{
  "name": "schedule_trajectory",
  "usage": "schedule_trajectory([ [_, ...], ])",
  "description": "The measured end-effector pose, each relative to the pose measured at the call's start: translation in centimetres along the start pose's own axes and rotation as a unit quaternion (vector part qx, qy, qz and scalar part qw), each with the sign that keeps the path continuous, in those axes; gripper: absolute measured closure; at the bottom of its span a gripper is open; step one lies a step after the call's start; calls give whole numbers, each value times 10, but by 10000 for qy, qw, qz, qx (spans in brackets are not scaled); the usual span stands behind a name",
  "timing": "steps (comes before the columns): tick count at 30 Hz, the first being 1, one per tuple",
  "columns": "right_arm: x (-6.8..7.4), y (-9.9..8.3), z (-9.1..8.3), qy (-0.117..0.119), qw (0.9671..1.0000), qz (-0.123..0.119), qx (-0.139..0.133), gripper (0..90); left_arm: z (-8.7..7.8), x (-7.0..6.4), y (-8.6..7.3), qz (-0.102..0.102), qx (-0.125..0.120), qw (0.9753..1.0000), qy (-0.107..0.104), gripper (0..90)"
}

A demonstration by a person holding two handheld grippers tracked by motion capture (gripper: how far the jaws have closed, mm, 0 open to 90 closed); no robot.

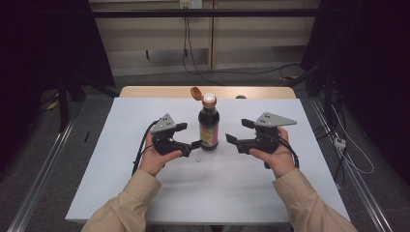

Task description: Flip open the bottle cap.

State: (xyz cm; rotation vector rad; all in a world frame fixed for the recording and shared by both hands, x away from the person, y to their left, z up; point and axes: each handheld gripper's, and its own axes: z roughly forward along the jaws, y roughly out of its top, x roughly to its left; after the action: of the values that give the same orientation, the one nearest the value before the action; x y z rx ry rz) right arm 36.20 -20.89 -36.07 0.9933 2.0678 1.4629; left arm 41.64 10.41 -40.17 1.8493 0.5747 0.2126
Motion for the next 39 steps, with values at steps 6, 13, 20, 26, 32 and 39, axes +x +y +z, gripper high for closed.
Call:
schedule_trajectory([
  [6, -2, -11, -7, -12, 10000, -22, 76, 180, -9, 2, -7, -72, 37, 10000, 25, 80],
  [13, -3, -26, -13, -30, 9999, 10, 106, 165, -21, 5, -13, -56, 45, 9999, 71, 79],
  [20, -6, -38, -20, -4, 9998, 93, 173, 143, -37, 11, -21, -70, 71, 9998, 151, 59],
  [26, -9, -50, -27, -56, 9996, 170, 198, 138, -46, 11, -27, -21, 164, 9997, 159, 56],
  [32, -11, -62, -34, -125, 9993, 212, 268, 132, -56, 9, -28, 10, 131, 9997, 196, 56],
  [39, -9, -72, -41, -156, 9993, 160, 284, 132, -69, 12, -35, -22, 136, 9996, 264, 56],
])
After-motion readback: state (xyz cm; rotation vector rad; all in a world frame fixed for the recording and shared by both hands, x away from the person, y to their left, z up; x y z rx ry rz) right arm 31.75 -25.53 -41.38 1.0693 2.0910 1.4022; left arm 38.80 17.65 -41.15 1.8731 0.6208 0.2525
